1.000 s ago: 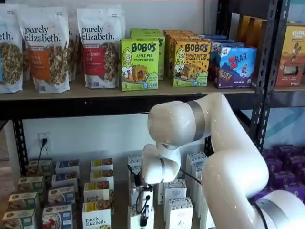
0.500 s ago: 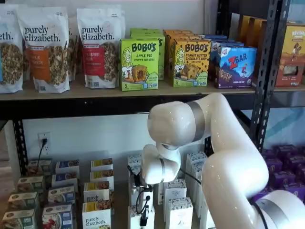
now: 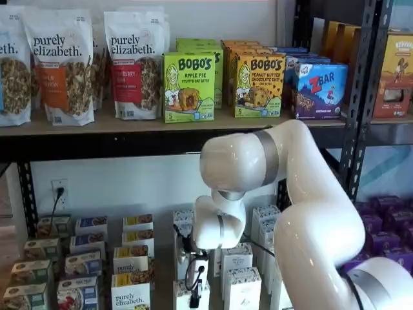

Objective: Pick up the white box with a yellow strip in the middle, on the bottom shelf, the fourth box from the left

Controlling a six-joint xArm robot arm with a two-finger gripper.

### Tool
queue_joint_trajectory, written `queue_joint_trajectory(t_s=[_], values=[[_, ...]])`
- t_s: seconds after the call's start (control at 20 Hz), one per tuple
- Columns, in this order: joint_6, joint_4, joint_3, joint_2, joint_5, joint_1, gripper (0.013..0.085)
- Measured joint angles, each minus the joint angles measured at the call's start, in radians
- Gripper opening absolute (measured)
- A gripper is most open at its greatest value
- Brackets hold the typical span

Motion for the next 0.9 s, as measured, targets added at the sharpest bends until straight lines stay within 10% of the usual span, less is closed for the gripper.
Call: queue_joint_trajectory(t_s=[0.9], values=[[-0.105,0.132,0.273,-0.199,-0.073,0.028,0.0570]])
